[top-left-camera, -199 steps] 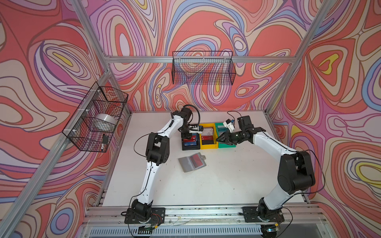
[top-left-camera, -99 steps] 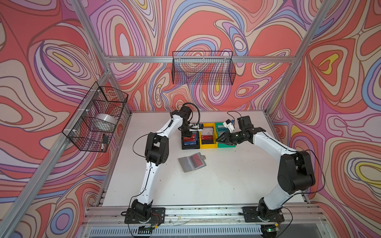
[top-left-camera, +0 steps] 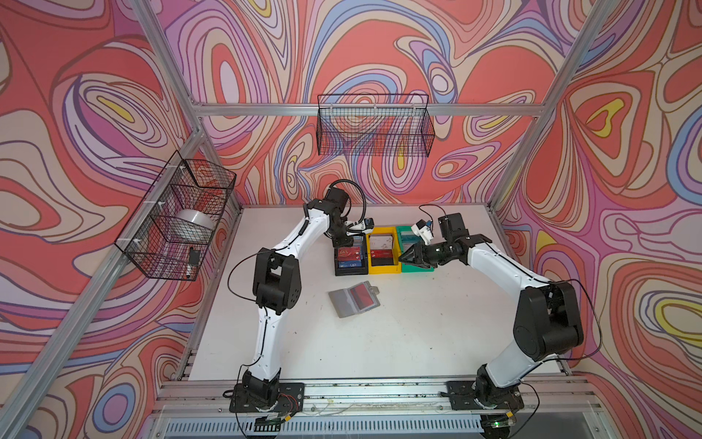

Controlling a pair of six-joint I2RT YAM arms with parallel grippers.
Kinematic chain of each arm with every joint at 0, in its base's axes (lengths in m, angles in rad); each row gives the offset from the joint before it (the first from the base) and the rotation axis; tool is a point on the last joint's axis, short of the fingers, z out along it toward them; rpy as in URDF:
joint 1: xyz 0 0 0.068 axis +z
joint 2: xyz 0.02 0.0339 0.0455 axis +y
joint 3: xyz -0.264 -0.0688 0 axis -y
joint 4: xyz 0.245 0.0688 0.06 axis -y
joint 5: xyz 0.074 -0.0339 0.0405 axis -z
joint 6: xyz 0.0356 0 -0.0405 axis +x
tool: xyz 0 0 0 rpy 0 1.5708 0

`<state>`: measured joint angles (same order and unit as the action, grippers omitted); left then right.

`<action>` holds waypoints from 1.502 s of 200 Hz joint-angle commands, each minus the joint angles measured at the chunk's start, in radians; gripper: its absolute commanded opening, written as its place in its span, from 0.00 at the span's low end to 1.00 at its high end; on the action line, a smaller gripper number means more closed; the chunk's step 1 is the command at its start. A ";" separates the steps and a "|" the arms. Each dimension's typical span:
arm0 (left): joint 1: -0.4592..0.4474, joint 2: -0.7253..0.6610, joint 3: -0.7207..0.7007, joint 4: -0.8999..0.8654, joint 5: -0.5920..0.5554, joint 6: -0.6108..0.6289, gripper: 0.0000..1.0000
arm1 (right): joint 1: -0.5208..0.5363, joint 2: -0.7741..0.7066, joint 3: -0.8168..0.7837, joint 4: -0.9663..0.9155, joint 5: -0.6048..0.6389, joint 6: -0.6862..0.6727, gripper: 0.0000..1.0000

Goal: Take the credit cards out of the card holder
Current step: Place the credit card in the storage box, then flip over the card slot in the card holder.

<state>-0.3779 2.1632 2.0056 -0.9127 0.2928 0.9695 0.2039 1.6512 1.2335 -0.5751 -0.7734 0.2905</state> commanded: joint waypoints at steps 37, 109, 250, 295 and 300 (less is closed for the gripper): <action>0.005 -0.394 -0.464 0.312 0.176 -0.384 0.27 | 0.007 -0.039 -0.036 -0.030 0.019 -0.031 0.29; 0.003 -0.612 -0.953 0.687 0.236 -0.848 0.11 | 0.195 0.022 -0.126 0.153 -0.026 0.089 0.28; 0.002 -0.677 -1.378 0.955 0.239 -1.154 0.00 | 0.288 0.274 -0.157 0.368 0.003 0.185 0.28; 0.003 -0.653 -1.385 0.929 0.204 -1.147 0.00 | 0.290 0.303 -0.151 0.357 0.008 0.166 0.28; 0.002 -0.647 -1.386 0.929 0.201 -1.145 0.00 | 0.289 0.307 -0.151 0.357 0.008 0.166 0.28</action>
<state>-0.3782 1.5063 0.6247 0.0071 0.5156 -0.1627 0.4877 1.9270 1.0752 -0.2276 -0.7792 0.4717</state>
